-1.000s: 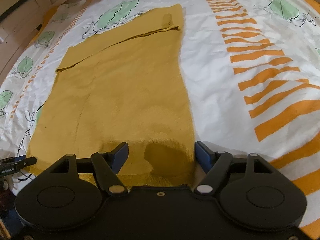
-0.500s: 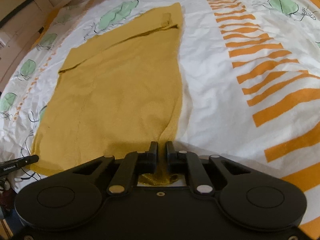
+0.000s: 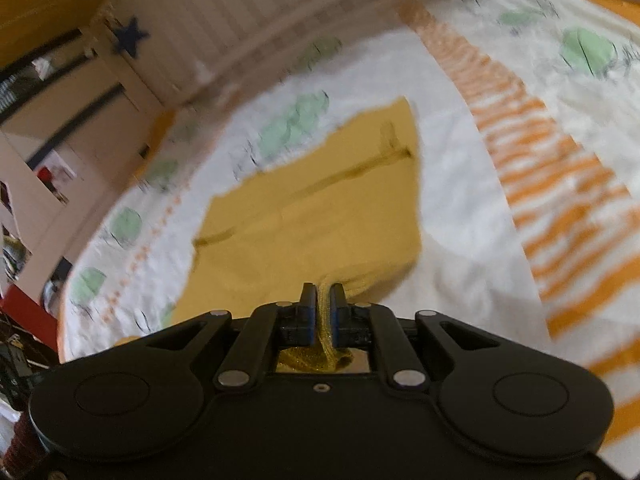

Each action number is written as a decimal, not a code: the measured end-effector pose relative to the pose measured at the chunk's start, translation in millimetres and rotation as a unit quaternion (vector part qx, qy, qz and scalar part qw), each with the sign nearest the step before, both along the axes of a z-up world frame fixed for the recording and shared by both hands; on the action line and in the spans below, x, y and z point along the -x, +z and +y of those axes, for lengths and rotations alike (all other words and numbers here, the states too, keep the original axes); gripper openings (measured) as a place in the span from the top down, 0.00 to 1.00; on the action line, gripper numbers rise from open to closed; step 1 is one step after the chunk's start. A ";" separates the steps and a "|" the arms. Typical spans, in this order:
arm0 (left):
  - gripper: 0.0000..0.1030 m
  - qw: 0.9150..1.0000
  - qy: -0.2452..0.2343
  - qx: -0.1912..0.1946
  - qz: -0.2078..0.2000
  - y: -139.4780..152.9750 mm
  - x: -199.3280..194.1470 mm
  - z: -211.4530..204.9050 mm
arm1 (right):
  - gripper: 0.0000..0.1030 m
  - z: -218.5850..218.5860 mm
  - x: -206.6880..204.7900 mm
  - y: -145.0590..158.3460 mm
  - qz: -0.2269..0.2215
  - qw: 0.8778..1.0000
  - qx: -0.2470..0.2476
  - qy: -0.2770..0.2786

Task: Fold small clothes
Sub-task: 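Lift the hem with both grippers and fold it toward the collar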

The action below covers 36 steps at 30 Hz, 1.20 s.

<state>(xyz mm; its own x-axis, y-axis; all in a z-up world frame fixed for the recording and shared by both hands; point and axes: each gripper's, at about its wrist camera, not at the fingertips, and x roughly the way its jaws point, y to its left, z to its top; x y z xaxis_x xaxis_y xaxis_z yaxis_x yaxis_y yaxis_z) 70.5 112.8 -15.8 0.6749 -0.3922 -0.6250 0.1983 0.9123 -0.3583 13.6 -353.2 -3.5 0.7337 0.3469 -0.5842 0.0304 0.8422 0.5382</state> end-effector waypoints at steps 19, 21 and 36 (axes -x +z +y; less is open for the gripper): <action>0.91 0.997 0.048 0.026 -0.045 26.2 -121.7 -8.8 | 0.87 -24.0 -121.9 4.7 -0.060 0.996 -0.029 -0.056; 0.91 0.997 0.052 0.027 -0.046 25.2 -135.7 -11.7 | 0.87 -25.9 -137.2 -0.2 -0.061 0.996 -0.028 -0.061; 0.91 0.998 0.061 0.026 -0.022 -6.7 -249.8 -28.2 | 0.87 -40.9 -241.4 -50.4 -0.032 0.994 -0.025 -0.099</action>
<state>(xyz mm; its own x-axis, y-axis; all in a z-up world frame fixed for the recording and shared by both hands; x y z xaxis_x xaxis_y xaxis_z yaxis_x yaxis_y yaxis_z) 320.3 84.6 -22.5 0.7466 -0.3363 -0.5740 0.1031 0.9109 -0.3995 255.0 -394.1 -53.9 0.8260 0.2184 -0.5196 0.1576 0.7956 0.5850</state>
